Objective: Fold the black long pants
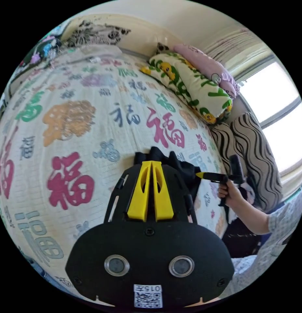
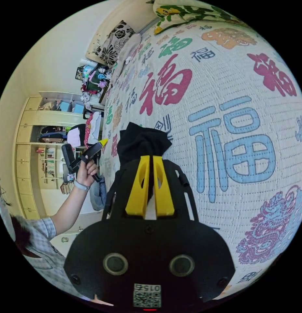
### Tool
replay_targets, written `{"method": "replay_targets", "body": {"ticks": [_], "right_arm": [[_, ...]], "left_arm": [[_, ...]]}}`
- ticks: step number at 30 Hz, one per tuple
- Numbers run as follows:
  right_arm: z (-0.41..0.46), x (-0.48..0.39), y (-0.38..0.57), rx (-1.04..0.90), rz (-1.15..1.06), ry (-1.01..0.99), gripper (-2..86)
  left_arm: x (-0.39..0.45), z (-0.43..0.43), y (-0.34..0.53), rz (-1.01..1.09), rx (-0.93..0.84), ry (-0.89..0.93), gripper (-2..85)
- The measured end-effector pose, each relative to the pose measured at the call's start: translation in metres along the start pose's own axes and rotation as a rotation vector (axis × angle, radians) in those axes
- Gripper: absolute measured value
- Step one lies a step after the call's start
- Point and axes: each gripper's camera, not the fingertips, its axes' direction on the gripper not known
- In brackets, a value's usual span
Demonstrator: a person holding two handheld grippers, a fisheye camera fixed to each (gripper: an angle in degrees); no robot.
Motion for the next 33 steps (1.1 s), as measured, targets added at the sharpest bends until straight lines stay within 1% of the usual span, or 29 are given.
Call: {"method": "replay_targets", "body": {"ticks": [1,2,3,5,6,7,8,9,10,11,13,15,16,17,19,20,21,23,25,26,27,30,32,33], "right_arm": [[0.001,0.002,-0.001,-0.011,0.013,-0.015,3.3],[0.001,0.005,-0.004,-0.020,0.025,-0.052,3.8],[0.000,0.006,-0.006,-0.018,0.030,-0.090,3.4],[0.001,0.004,-0.010,-0.026,0.005,-0.131,1.7],[-0.001,0.000,-0.012,-0.027,-0.016,-0.129,1.1],[-0.003,-0.002,-0.012,-0.017,-0.020,-0.116,1.0],[-0.010,-0.010,-0.012,0.020,-0.054,-0.079,0.7],[-0.019,-0.019,-0.009,0.077,-0.099,-0.043,0.7],[-0.023,-0.023,-0.008,0.101,-0.117,-0.038,0.8],[-0.027,-0.026,-0.007,0.118,-0.122,-0.047,1.2],[-0.020,-0.021,-0.009,0.087,-0.070,-0.055,2.4],[0.002,-0.001,-0.014,-0.026,0.060,0.003,6.4],[0.005,0.004,-0.013,-0.047,0.119,0.020,6.6],[0.003,0.007,-0.008,-0.039,0.135,-0.017,6.9],[-0.007,0.000,0.003,-0.009,0.090,-0.040,7.3],[-0.010,-0.004,0.011,-0.020,0.073,-0.031,7.8],[-0.008,-0.008,0.019,-0.060,0.056,-0.027,8.3],[0.003,-0.013,0.030,-0.138,0.035,-0.034,8.8],[0.019,-0.018,0.037,-0.213,0.006,-0.055,8.5],[0.030,-0.022,0.039,-0.254,-0.009,-0.059,8.2],[0.038,-0.025,0.038,-0.268,-0.022,-0.062,6.1],[0.046,-0.031,0.036,-0.287,-0.029,-0.004,1.9],[0.043,-0.034,0.038,-0.303,-0.050,0.008,1.3],[0.042,-0.034,0.043,-0.337,-0.062,0.044,1.2]], "left_arm": [[0.000,0.013,-0.005,-0.013,-0.082,0.054,3.8],[0.002,0.027,-0.008,-0.015,-0.150,0.064,4.6],[0.003,0.033,-0.009,-0.008,-0.177,0.057,4.4],[0.008,0.048,-0.009,0.012,-0.242,0.007,0.8],[0.009,0.048,-0.009,0.009,-0.246,0.000,0.5],[0.010,0.040,-0.009,-0.002,-0.204,-0.008,-0.1],[0.015,0.022,-0.007,0.003,-0.104,-0.015,-0.3],[0.017,0.012,-0.006,0.014,-0.056,-0.020,-0.4],[0.022,-0.006,-0.005,0.036,0.019,-0.029,-0.4],[0.024,-0.016,-0.005,0.046,0.050,-0.030,-0.2],[0.022,-0.014,-0.009,0.044,0.010,-0.068,0.4],[0.016,0.005,-0.012,0.037,-0.112,-0.167,2.5],[0.009,0.016,-0.010,-0.008,-0.203,-0.211,4.9],[0.006,0.016,-0.006,-0.025,-0.229,-0.189,5.6],[0.008,0.000,0.006,-0.016,-0.182,-0.137,6.7],[0.008,-0.011,0.017,-0.031,-0.189,-0.110,7.4],[0.007,-0.015,0.023,-0.038,-0.202,-0.094,7.8],[0.002,-0.022,0.051,-0.066,-0.297,-0.070,8.1],[-0.001,-0.020,0.071,-0.068,-0.363,-0.079,6.7],[-0.004,-0.017,0.081,-0.071,-0.403,-0.078,3.0],[-0.005,-0.016,0.085,-0.071,-0.414,-0.072,1.1],[-0.007,-0.021,0.093,-0.075,-0.441,0.011,-0.3],[0.002,-0.036,0.098,-0.037,-0.445,-0.030,-0.4],[0.005,-0.040,0.100,-0.026,-0.455,-0.049,-0.2]]}}
